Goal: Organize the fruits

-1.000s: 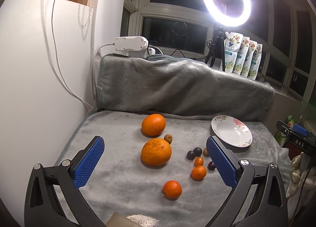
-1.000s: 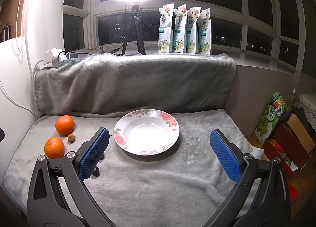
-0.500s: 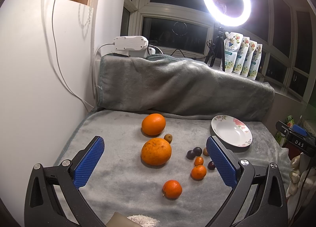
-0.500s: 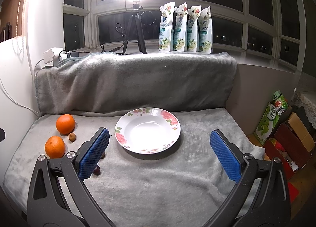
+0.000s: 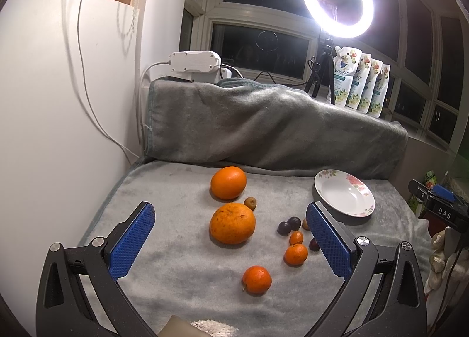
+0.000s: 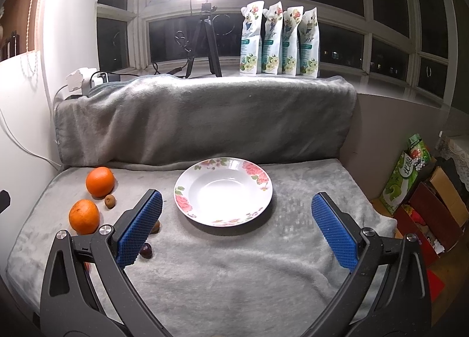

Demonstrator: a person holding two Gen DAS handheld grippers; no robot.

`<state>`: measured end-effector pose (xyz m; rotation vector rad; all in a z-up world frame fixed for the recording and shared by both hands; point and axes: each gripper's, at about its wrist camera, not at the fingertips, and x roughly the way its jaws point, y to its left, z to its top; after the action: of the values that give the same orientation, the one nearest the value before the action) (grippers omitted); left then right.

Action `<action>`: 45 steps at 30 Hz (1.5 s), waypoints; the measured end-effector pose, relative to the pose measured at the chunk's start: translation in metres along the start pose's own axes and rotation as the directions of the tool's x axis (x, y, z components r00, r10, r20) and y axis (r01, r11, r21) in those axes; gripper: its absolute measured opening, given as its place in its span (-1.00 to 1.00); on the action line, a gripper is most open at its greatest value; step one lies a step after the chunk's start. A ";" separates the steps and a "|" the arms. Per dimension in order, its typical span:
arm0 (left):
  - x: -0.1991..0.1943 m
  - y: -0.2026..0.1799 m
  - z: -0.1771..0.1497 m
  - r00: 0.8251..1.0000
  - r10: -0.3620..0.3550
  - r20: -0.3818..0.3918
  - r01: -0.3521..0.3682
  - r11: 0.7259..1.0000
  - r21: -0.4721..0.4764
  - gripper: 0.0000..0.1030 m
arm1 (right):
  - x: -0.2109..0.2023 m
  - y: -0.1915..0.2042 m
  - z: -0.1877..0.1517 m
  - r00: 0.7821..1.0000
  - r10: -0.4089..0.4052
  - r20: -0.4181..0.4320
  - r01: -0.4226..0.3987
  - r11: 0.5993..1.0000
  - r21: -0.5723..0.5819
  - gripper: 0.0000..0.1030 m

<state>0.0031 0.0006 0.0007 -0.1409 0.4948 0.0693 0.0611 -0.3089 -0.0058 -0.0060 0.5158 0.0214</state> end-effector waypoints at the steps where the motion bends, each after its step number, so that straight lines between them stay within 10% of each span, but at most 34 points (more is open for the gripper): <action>1: 0.000 0.000 -0.001 1.000 0.000 -0.001 0.000 1.000 -0.001 0.99 | 0.000 0.001 -0.001 1.000 0.002 -0.001 -0.002 1.000 0.000 1.00; 23: 0.020 0.031 -0.027 0.995 -0.046 -0.089 0.038 0.995 -0.088 0.99 | 0.025 0.028 -0.011 0.978 0.180 -0.109 -0.183 0.983 -0.010 1.00; 45: 0.064 0.052 -0.061 0.954 -0.204 -0.221 0.154 0.962 -0.224 0.72 | 0.083 0.116 -0.020 0.823 0.468 -0.321 -0.499 0.866 -0.017 0.94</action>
<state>0.0252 0.0447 -0.0894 -0.3991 0.7168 -0.0781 0.1215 -0.1913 -0.0641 0.0240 0.8197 0.5583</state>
